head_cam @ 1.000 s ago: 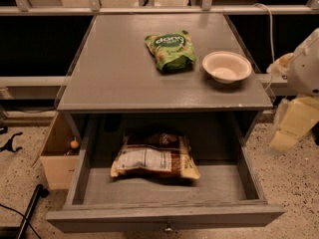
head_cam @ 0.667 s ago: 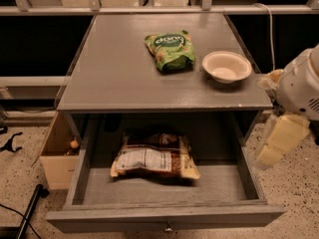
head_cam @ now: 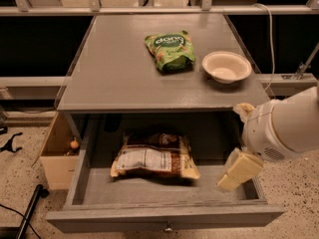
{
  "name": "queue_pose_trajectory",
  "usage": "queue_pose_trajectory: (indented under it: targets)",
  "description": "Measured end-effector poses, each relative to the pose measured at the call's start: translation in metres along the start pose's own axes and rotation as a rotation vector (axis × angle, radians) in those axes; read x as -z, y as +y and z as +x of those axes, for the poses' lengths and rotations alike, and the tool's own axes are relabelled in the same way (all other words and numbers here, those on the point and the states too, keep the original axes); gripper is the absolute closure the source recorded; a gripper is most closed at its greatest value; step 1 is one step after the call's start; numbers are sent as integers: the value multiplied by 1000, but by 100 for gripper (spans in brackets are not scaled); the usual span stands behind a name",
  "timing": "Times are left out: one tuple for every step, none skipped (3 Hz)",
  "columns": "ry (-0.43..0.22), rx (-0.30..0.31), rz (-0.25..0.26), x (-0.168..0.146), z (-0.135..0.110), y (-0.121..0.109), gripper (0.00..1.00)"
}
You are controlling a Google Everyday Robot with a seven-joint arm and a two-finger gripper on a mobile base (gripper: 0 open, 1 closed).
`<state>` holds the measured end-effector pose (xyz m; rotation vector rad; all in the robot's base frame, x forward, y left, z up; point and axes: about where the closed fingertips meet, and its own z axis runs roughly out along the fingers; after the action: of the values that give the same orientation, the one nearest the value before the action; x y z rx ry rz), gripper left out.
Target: Pick brown chip bag from top drawer and place on counter
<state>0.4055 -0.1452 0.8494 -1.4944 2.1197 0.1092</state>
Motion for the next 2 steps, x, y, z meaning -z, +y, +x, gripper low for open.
queue_pose_trajectory:
  targets:
    - [0,0,1,-1,0,0,0]
    - [-12,-7,24,-16,7,-4,0]
